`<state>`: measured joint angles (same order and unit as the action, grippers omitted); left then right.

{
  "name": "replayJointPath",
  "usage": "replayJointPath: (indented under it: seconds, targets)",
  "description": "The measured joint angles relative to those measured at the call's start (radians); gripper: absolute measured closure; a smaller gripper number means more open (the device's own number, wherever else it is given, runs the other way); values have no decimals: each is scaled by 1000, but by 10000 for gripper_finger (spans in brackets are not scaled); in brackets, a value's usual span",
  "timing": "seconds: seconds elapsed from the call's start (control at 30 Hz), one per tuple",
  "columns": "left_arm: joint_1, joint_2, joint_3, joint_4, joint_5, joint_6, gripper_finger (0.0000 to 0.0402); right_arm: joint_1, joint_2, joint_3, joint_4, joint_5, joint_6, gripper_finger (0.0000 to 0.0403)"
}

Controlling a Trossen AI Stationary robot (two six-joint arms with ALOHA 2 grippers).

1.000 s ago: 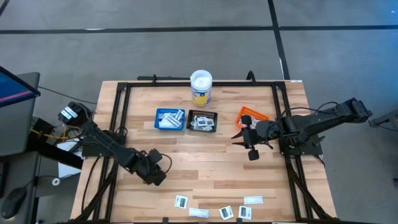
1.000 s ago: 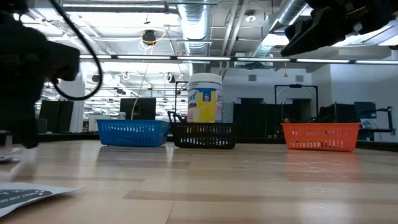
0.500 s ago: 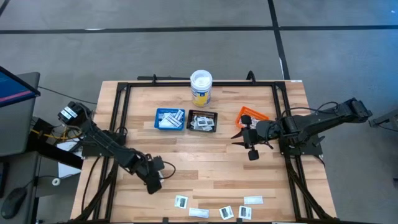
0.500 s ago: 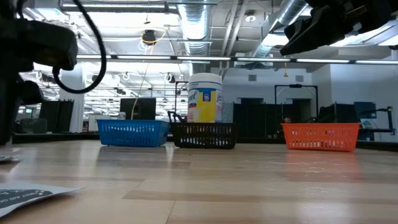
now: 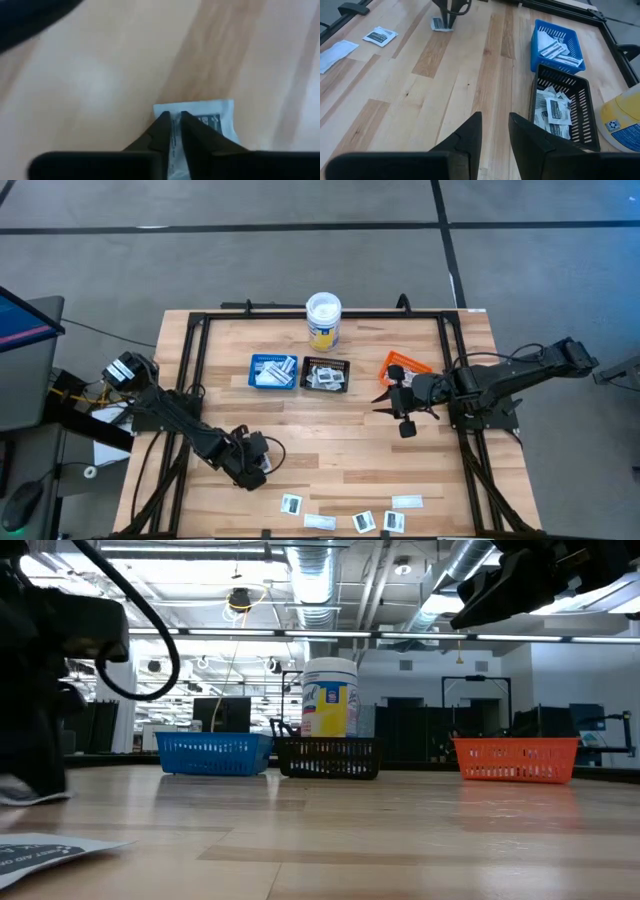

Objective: Pick & Place First Aid Supplies
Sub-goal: Put the black towelette pack into the black bin

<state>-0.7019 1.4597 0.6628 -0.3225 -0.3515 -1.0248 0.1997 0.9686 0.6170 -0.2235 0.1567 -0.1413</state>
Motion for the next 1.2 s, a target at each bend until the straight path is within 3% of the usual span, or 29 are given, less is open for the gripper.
replayJointPath:
  seconds: [0.1, 0.33, 0.6, 0.8, 0.9, 1.07, 1.2]
  targets:
    - [6, 0, -7, -10, -87, 0, 392, 0, 0, 0, 0, 0, 0, 313]
    - [75, 8, -15, -36, -319, 0, 397, 0, 0, 0, 1, 0, 0, 313]
    - [236, 7, -13, 35, -359, 99, 398, -47, 87, 0, 228, 1, 38, 313]
    - [280, 6, -12, 195, -373, 254, 398, -98, 323, 1, 469, 0, 83, 313]
    - [279, 5, -11, 303, -446, 336, 398, -120, 446, 9, 571, -2, 89, 313]
    - [282, 4, -11, 535, -629, 559, 398, -133, 590, 106, 558, -2, 124, 313]
    - [320, 3, -10, 746, -717, 774, 398, -135, 639, 198, 406, -2, 69, 313]
